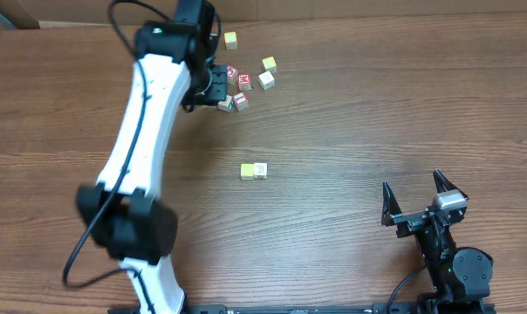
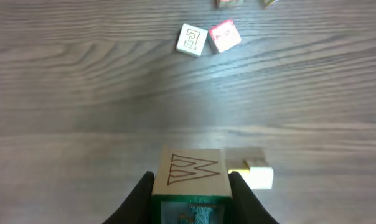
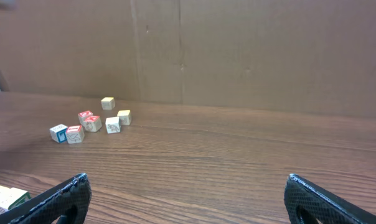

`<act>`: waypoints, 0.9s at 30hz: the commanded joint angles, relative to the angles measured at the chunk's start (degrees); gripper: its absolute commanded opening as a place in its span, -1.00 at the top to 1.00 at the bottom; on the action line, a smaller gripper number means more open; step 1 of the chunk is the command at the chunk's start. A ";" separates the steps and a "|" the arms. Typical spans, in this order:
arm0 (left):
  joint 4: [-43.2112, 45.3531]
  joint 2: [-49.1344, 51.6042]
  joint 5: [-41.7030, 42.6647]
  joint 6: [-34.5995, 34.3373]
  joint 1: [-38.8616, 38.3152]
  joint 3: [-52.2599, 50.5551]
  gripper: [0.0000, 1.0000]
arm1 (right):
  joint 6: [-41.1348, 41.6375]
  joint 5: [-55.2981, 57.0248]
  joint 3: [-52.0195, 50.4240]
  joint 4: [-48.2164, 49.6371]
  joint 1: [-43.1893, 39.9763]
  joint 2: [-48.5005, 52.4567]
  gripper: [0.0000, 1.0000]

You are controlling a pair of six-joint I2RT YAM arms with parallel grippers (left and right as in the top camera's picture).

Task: Flip 5 blocks
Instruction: 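Carry the green block down beside the placed blocks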

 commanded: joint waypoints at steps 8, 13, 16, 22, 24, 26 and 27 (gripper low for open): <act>-7.30 -7.63 -0.04 -3.50 -0.02 0.00 0.67 | -0.24 -0.13 -0.59 0.20 -0.17 -0.35 -1.00; -7.50 -7.63 -0.07 -3.50 -1.09 -2.60 0.68 | -0.24 -0.15 -0.59 0.20 -0.17 -0.35 -1.00; -6.67 -7.63 -0.15 -4.15 -2.21 -5.70 0.73 | -0.24 -0.13 -0.59 0.20 -0.17 -0.35 -1.00; -1.33 -7.63 -0.57 -5.88 -5.95 -16.57 0.73 | -0.24 -0.13 -0.59 0.17 -0.17 -0.35 -1.00; 0.61 -7.65 -0.96 -6.75 -6.67 -19.96 0.74 | -0.24 -0.13 -0.59 0.17 -0.17 -0.35 -1.00; 3.10 -7.69 -2.12 -8.15 -6.93 -23.34 0.75 | -0.24 -0.15 -0.59 0.17 -0.17 -0.35 -1.00; 4.07 -7.69 -2.25 -8.57 -6.91 -24.59 0.75 | -0.24 -0.15 -0.59 0.20 -0.17 -0.35 -1.00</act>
